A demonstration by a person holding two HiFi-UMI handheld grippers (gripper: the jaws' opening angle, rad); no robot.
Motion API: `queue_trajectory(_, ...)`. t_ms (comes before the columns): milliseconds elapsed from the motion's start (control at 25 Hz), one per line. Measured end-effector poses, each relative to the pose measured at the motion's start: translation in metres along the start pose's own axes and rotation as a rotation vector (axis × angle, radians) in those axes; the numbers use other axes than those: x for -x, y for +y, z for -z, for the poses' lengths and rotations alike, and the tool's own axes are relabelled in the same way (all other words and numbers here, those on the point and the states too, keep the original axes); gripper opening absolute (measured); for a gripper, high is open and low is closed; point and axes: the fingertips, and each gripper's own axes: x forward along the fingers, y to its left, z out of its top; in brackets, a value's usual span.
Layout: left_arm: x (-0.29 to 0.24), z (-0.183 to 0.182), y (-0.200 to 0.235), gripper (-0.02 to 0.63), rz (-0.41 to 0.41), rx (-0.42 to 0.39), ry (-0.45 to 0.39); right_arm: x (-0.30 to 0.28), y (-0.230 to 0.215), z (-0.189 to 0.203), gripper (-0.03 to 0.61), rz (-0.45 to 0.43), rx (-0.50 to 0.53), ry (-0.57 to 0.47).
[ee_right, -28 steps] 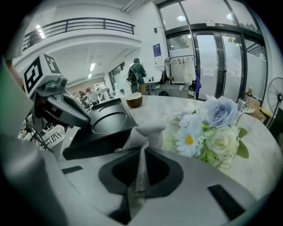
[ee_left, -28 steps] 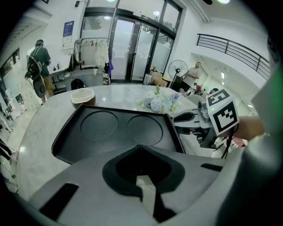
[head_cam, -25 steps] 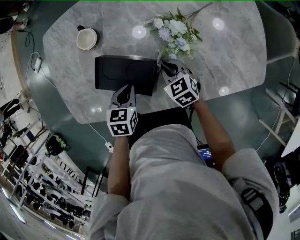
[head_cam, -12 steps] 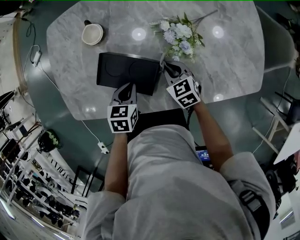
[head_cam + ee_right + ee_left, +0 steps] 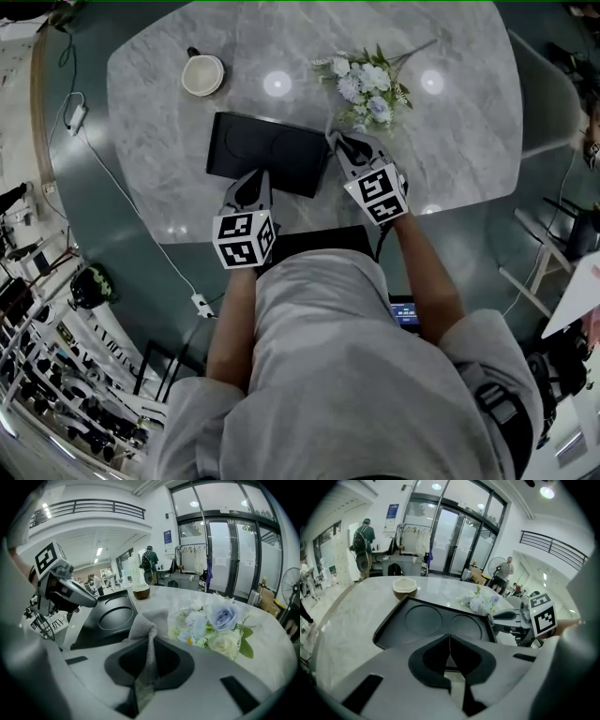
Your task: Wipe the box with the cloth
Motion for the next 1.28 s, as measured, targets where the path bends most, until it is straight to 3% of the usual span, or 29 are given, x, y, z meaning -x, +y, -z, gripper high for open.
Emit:
queue_trajectory(200,0.019,0.001,0.063,0.026,-0.128,0.104,-0.010,-0.003,-0.004,0.002,0.043,0.005,0.007,0.013)
queue_trajectory(400,0.035,0.007,0.102,0.031,-0.183,0.048,0.030,-0.004,-0.004,-0.001,0.043,0.006,0.003,0.022)
queue_trajectory(520,0.030,0.010,0.113,0.194,-0.130,0.082,0.054,-0.006,-0.005,0.000,0.043,0.000,-0.012,0.023)
queue_trajectory(680,0.019,0.009,0.118,0.199,-0.020,0.209,0.047,-0.007,-0.006,-0.001,0.043,-0.004,0.009,0.032)
queue_trajectory(840,0.010,0.005,0.125,0.196,0.025,0.285,0.038,-0.007,-0.003,-0.003,0.043,-0.033,0.061,0.033)
queue_trajectory(920,0.006,0.004,0.127,0.156,0.043,0.270,0.047,-0.008,-0.002,-0.003,0.043,-0.052,0.095,0.034)
queue_trajectory(1280,0.002,-0.001,0.122,0.126,0.181,0.047,0.146,-0.008,0.007,0.000,0.040,-0.132,0.149,0.041)
